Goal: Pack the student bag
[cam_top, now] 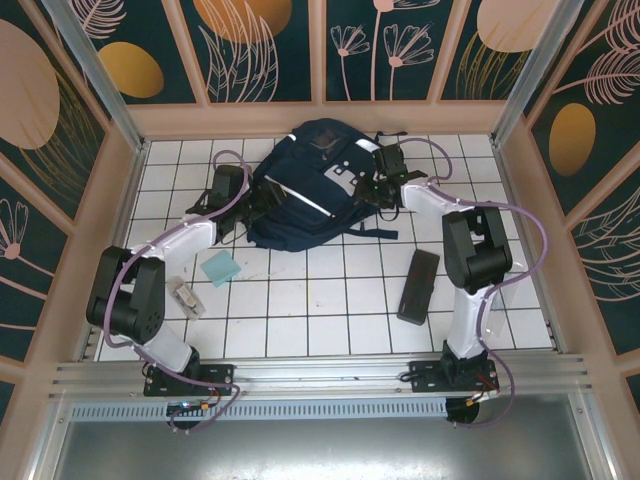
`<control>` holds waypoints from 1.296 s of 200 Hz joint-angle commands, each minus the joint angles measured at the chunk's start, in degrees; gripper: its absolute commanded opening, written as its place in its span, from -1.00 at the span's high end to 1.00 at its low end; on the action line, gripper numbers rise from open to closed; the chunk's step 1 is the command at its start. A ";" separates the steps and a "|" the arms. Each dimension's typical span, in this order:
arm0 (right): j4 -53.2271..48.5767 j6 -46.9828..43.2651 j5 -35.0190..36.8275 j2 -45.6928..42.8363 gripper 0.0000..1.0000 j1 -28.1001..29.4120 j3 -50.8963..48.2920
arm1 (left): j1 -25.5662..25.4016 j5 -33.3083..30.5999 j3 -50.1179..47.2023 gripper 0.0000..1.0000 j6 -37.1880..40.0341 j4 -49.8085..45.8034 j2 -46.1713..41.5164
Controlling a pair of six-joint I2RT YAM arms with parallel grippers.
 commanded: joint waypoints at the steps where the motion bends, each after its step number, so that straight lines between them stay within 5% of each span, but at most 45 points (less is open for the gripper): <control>1: 2.98 1.06 -0.61 3.24 0.18 -0.62 2.00 | 0.00 -0.52 -0.14 -0.33 -0.68 2.39 0.75; 41: 6.42 1.51 -4.09 6.27 0.21 -0.89 1.26 | 0.13 -1.51 0.26 -0.34 0.27 2.04 4.68; 66: 12.71 1.91 -8.06 4.23 0.53 -1.28 -3.55 | 0.33 -0.95 1.06 -0.34 -0.04 2.23 9.41; 130: 18.27 -4.13 -12.14 -3.77 1.00 -1.02 -11.05 | 1.73 -2.01 4.26 -0.34 1.66 0.56 14.25; 173: 18.40 -7.33 -14.14 -8.25 1.00 1.57 -15.81 | 1.79 -1.44 1.83 -0.34 -0.31 3.15 14.56; 230: 11.01 -10.29 -0.17 -11.63 1.00 9.94 -13.91 | 0.81 -1.73 -1.56 -0.34 -4.58 8.26 14.46; 259: 12.60 -10.04 -3.03 -10.52 1.00 12.66 -13.48 | 0.84 -1.53 -1.16 -0.34 -5.18 9.69 15.21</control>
